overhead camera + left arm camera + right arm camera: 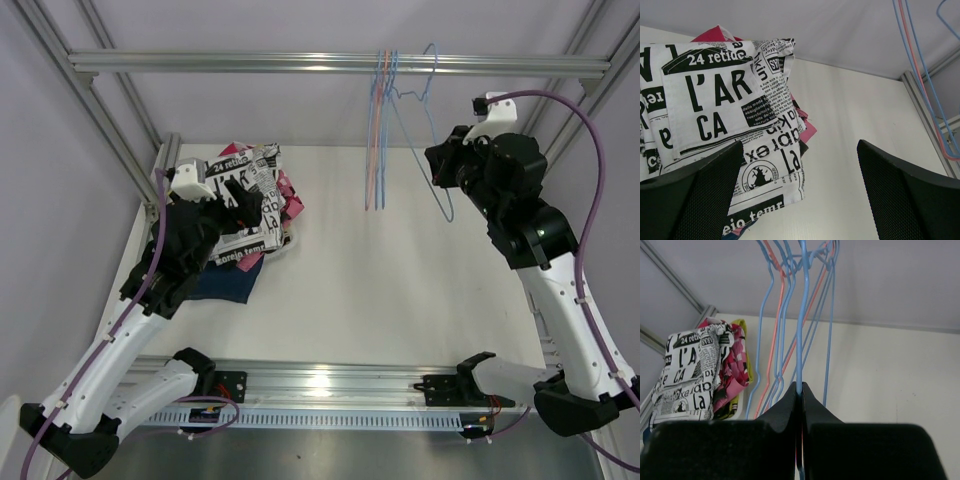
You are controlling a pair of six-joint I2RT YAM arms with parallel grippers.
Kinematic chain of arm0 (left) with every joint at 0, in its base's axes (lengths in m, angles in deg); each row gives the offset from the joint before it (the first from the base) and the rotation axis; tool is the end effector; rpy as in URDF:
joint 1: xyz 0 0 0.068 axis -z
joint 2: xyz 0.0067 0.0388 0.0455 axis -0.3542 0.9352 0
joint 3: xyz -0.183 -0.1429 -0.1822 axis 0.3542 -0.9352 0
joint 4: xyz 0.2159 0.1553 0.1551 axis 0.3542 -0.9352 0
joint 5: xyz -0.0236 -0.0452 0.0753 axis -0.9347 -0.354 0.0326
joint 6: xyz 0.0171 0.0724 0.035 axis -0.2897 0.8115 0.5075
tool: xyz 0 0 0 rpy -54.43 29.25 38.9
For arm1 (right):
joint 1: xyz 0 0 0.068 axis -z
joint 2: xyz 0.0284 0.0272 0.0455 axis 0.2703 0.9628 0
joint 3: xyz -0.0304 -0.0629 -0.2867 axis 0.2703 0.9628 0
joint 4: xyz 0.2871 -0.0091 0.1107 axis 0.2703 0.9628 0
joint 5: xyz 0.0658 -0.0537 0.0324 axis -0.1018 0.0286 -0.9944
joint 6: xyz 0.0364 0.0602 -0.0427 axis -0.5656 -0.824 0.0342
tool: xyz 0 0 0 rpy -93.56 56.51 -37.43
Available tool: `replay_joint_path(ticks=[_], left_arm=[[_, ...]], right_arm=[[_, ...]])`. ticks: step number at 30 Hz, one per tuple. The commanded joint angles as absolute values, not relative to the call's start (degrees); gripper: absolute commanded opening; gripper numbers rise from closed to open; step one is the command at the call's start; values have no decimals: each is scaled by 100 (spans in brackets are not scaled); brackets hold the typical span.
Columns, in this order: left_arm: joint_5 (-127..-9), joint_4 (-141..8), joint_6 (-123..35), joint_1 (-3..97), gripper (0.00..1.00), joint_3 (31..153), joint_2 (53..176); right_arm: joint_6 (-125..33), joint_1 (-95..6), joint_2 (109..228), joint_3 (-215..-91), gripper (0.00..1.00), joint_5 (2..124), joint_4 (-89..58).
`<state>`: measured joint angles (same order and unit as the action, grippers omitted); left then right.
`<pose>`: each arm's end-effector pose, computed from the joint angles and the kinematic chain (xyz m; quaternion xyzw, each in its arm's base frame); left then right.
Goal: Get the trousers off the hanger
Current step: Place the hanger at the clothesline.
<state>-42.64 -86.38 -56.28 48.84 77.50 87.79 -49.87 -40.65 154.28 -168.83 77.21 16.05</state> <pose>0.2310 -0.0999 0.4137 -0.0680 0.7526 -0.1832 0.6288 0.2686 0.1167 0.5352 -0.0587 0.7497 0.1634 0.6386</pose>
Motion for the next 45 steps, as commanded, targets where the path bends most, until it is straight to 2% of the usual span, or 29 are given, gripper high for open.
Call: replay_joint_path(ticks=[1, 11, 23, 37, 45], left_arm=[[-4103, -8464, -5479, 4861, 99, 7767, 8775], [-4112, -8490, -5479, 4869, 99, 7767, 8793], [-4155, -8490, -5506, 4782, 99, 7784, 8793], [-4261, -8508, -5558, 4720, 99, 7784, 8810], [-4296, -8508, -5567, 4720, 99, 7802, 8811]], right_arm=[[-4965, -4099, 15145, -16972, 0, 7885, 1256], [-4789, -4012, 15363, -17349, 0, 7947, 1274], [-4895, -3801, 16321, -17605, 0, 7613, 1027], [-5044, -4257, 16234, -16270, 0, 7568, 483], [-5026, -4819, 16427, -16137, 0, 7929, 333]])
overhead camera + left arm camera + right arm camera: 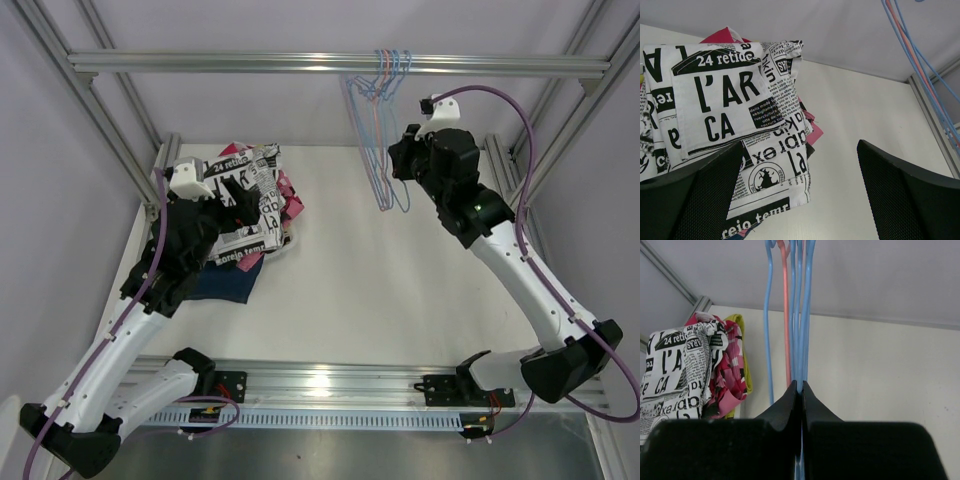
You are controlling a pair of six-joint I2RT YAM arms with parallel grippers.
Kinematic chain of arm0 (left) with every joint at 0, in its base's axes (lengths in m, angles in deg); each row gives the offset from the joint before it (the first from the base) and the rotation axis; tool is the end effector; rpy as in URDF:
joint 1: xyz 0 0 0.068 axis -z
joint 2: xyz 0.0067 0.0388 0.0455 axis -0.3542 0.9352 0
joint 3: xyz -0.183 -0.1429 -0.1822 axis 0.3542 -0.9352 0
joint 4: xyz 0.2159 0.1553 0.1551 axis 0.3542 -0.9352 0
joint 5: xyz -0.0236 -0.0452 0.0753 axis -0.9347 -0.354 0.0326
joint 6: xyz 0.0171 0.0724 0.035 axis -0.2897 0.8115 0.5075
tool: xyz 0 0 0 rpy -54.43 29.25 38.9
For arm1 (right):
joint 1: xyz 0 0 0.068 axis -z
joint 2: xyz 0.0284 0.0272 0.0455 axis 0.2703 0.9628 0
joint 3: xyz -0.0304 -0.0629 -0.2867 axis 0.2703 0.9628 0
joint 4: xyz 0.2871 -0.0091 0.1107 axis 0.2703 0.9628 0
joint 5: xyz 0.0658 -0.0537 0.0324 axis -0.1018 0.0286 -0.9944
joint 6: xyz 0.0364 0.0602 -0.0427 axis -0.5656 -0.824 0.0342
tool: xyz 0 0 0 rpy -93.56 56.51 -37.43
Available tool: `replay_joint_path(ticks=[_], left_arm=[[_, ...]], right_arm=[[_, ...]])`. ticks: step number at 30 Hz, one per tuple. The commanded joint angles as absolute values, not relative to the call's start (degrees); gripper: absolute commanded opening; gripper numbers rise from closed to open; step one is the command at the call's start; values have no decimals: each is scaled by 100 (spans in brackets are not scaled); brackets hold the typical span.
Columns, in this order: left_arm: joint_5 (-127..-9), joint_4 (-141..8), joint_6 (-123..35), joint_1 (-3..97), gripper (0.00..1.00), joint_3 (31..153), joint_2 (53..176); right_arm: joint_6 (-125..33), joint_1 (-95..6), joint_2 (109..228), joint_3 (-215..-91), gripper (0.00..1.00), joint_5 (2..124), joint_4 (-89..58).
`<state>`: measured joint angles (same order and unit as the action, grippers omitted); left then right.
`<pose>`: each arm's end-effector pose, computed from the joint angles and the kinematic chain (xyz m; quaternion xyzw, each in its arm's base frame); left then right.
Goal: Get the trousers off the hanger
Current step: Place the hanger at the clothesline.
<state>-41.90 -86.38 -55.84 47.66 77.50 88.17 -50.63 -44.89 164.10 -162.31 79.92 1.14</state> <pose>0.2349 -0.0951 0.4122 -0.0766 0.7537 -0.1683 0.6307 0.3357 0.1751 0.4718 -0.0678 0.7568 0.1703 0.6275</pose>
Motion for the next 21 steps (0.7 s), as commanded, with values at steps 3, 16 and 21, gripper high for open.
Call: replay_joint_path(ticks=[3, 16, 21], left_arm=[[-4296, -8508, -5567, 4720, 99, 7784, 8802], [-4314, -8508, -5576, 4720, 99, 7793, 8793], [-4314, -8508, -5567, 4720, 99, 7784, 8802]], right_arm=[[-5026, -4952, 16480, -16119, 0, 8060, 263], [-4912, -5479, 16761, -16084, 0, 8624, 394], [-4973, -5479, 16603, -16005, 25, 8650, 455]])
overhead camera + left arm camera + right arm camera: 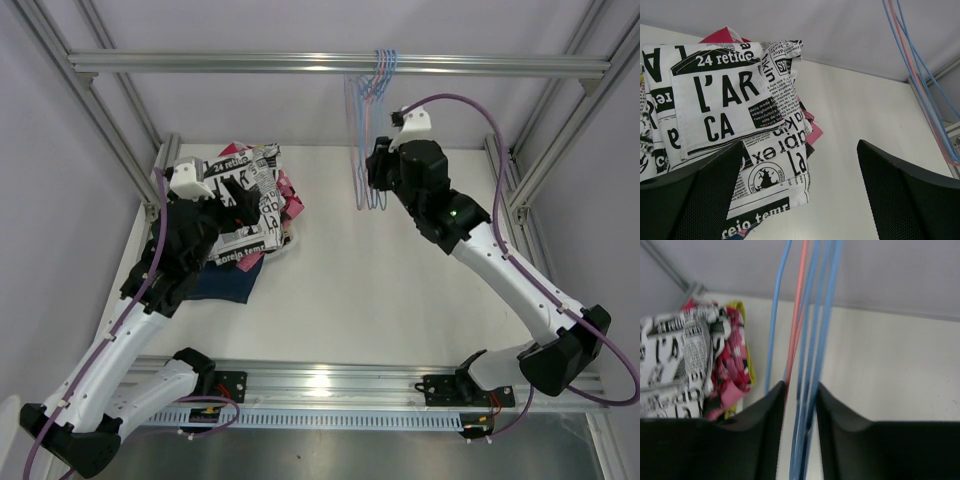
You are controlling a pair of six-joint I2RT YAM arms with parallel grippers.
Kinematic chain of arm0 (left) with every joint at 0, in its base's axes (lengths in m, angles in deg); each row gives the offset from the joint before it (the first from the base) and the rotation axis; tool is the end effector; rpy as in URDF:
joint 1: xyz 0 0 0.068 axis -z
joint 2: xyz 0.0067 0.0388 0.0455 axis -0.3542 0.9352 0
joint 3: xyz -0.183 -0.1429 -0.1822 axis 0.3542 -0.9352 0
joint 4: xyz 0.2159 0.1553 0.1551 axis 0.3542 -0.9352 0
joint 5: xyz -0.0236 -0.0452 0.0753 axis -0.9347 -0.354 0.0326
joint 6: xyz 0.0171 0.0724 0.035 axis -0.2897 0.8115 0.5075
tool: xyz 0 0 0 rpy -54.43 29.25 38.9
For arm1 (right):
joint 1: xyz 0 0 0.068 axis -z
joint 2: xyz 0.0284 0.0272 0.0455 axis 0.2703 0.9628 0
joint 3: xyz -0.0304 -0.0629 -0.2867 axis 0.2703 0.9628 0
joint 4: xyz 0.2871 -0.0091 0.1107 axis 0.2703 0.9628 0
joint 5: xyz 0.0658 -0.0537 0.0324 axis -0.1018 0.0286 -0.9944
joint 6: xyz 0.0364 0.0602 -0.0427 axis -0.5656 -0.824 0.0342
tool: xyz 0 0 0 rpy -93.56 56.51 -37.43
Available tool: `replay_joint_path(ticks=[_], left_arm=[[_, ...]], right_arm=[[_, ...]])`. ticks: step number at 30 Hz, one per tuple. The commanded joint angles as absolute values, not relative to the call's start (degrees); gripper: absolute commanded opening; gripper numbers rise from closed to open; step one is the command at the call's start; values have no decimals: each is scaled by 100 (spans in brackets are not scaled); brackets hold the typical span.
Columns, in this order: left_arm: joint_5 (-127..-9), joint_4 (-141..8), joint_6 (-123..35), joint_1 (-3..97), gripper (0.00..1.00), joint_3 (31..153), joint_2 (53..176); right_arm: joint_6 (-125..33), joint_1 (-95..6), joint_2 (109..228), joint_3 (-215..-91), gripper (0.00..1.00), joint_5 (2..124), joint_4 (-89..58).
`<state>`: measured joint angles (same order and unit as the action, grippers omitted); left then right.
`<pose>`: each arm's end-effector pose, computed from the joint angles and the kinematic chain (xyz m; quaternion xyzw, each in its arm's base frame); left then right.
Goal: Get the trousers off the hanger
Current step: Place the hanger at the clothesline, then reset both arms
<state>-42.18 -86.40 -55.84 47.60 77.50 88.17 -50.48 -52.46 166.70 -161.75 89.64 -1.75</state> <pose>0.2350 -0.0952 0.4121 -0.0754 0.7540 -0.1697 0.6301 0.3288 0.2173 0.4587 -0.0642 0.7565 0.1484 0.6337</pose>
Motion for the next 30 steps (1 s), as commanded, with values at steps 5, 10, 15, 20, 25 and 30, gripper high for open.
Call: replay_joint_path(ticks=[5, 10, 15, 20, 25, 30], left_arm=[[-4314, -8517, -5567, 4720, 99, 7802, 8811], [-4296, -8517, -5558, 4711, 100, 7793, 8819], [-4226, -8543, -5514, 4702, 99, 7819, 8776], [-4050, -8525, -5392, 4755, 99, 7802, 8635], [-3401, -8359, -4918, 5316, 99, 7679, 8363], [-3320, -9393, -4933, 5722, 99, 8337, 8564]], right_arm=[[-5088, -5479, 16375, -15944, 58, 8632, 667], [-5184, -5488, 15823, -15733, 72, 8580, 781], [-5316, -5479, 15119, -15417, 90, 8404, 921], [-5448, -5479, 14145, -14732, 100, 8036, 1123], [-5326, -5488, 13563, -14028, 99, 8262, 1448], [-4781, -5479, 13386, -13983, 99, 8956, 2099]])
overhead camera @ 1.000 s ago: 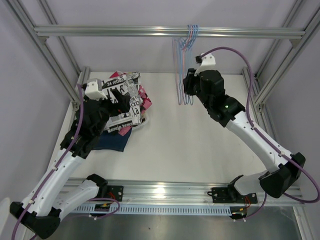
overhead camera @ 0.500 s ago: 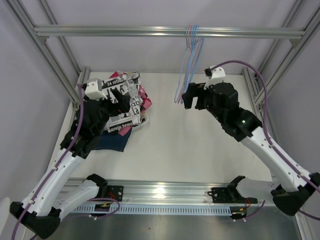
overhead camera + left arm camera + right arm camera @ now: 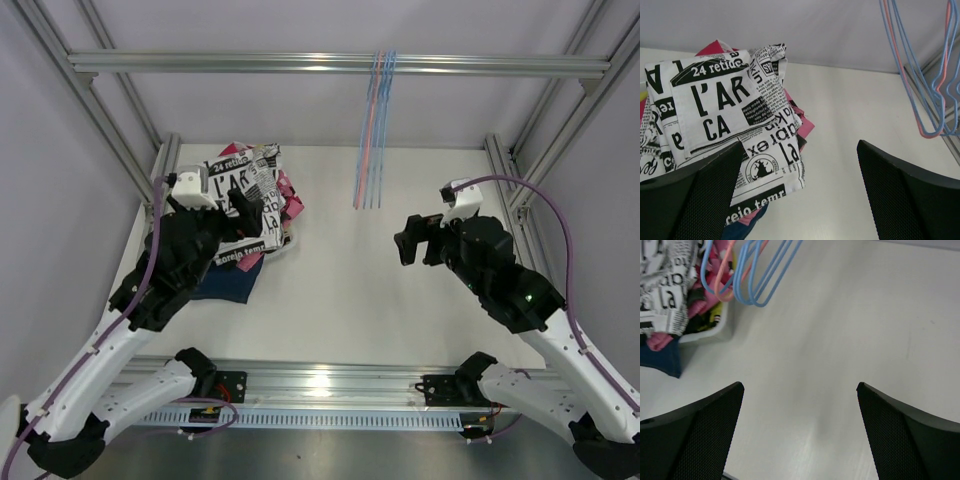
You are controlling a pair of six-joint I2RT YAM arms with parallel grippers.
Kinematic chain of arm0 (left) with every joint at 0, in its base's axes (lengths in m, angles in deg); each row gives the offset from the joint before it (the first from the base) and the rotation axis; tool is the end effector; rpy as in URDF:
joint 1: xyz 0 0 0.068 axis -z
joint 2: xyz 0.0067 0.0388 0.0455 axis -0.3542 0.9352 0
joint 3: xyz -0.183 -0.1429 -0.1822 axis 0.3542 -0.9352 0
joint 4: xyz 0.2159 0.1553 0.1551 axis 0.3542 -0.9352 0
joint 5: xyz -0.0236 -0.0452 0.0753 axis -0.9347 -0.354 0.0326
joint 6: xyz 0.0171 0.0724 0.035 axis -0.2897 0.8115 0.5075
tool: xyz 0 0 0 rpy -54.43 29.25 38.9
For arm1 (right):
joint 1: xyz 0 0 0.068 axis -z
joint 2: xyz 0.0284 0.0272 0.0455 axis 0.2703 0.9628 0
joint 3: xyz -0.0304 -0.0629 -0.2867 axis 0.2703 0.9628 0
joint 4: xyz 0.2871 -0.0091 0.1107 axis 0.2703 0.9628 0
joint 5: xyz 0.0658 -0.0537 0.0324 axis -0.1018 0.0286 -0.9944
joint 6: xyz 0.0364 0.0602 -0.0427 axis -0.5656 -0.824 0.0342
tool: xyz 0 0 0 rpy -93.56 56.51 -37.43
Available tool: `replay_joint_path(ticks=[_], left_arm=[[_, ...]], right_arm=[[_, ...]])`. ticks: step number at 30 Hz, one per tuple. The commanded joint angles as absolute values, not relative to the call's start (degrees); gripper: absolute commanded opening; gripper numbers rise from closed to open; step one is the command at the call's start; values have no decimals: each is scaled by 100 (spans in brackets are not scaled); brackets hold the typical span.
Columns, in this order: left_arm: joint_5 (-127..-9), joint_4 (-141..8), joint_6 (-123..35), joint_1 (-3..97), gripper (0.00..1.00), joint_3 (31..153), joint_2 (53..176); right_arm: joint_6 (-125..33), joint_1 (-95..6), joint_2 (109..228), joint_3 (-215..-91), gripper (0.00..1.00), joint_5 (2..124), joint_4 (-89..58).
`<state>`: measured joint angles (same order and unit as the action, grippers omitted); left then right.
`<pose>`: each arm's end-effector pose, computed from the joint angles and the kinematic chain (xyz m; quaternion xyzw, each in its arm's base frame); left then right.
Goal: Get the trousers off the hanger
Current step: Reset both arms
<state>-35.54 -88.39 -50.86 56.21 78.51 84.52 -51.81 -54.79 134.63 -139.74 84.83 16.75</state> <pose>0.2023 -0.1086 0.4290 -0.0293 0.7410 -0.1585 0.6519 0.1886 0.1315 0.4150 -0.1151 0.7966 0.1688 0.5690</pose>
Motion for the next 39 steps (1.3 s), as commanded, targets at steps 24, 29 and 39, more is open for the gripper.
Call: replay_joint_path(ticks=[24, 29, 39], left_arm=[[-3136, -10028, -5259, 5564, 99, 6703, 5823], [-3083, -9949, -5251, 5564, 99, 6633, 5717], [-3233, -10011, -5224, 5555, 99, 6668, 5655]], right_arm=[[-5034, -5787, 11302, -12964, 100, 11243, 2301], [-5307, -5778, 11602, -13078, 99, 11225, 2539], [-5519, -5778, 11418, -13254, 99, 11059, 2662]])
